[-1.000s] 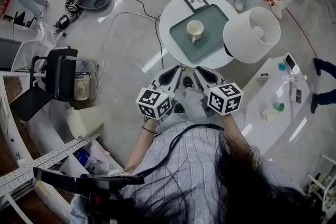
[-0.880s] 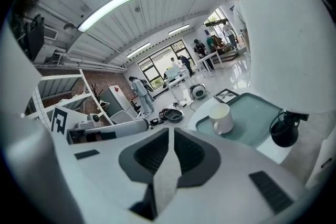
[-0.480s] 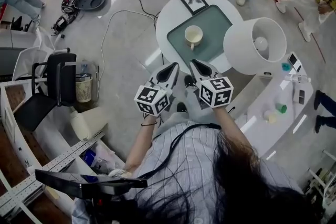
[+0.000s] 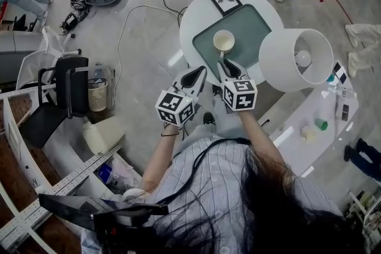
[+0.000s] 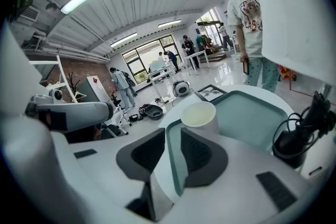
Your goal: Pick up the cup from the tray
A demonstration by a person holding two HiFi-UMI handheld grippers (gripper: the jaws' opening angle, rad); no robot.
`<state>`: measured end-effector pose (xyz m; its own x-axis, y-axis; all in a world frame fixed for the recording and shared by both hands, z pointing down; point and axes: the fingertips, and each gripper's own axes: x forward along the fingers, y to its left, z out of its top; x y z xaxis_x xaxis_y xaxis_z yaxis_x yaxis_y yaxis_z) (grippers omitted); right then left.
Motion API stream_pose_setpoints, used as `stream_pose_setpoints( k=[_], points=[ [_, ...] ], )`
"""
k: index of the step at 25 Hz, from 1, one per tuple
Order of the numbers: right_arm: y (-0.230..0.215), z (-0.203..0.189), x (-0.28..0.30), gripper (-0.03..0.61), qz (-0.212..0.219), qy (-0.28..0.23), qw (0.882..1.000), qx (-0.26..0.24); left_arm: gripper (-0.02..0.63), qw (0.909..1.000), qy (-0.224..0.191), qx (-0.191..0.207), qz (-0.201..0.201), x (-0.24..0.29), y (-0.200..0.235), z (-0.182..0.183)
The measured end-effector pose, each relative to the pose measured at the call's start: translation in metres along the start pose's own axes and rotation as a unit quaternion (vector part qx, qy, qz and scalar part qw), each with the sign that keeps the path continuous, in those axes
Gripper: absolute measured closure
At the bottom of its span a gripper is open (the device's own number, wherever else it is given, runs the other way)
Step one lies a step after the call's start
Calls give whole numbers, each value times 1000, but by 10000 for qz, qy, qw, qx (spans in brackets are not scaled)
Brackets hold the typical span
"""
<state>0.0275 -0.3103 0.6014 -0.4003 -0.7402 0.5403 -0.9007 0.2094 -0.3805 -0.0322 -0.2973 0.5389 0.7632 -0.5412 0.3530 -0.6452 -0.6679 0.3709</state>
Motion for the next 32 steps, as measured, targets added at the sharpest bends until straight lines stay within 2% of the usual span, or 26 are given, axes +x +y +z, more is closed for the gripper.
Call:
stream_pose_setpoints(
  k=[1, 3, 4, 8, 14, 22, 32],
  points=[
    [-4, -1, 3, 501, -114, 12, 9999, -18, 598, 10000, 25, 13, -12, 1, 1, -1],
    [-12, -3, 11, 392, -307, 4, 9995, -27, 598, 10000, 65, 16, -35, 4, 3, -2],
    [-14, -3, 15, 363, -352, 3, 9994, 0, 598, 10000, 75, 12, -43, 6, 4, -2],
    [-24, -9, 32, 311, -466, 55, 9988, 171, 598, 9999, 99, -23, -65, 13, 8, -3],
    [-40, -12, 56, 264, -705, 114, 9973, 197, 598, 9999, 119, -22, -112, 21, 18, 1],
    [-59, -14, 79, 195, -970, 284, 9948, -94, 598, 9999, 146, -64, -50, 24, 35, 2],
    [-71, -10, 104, 171, -1032, 559, 9926, -313, 598, 9996, 232, -168, -3, 30, 47, 0]
  ],
)
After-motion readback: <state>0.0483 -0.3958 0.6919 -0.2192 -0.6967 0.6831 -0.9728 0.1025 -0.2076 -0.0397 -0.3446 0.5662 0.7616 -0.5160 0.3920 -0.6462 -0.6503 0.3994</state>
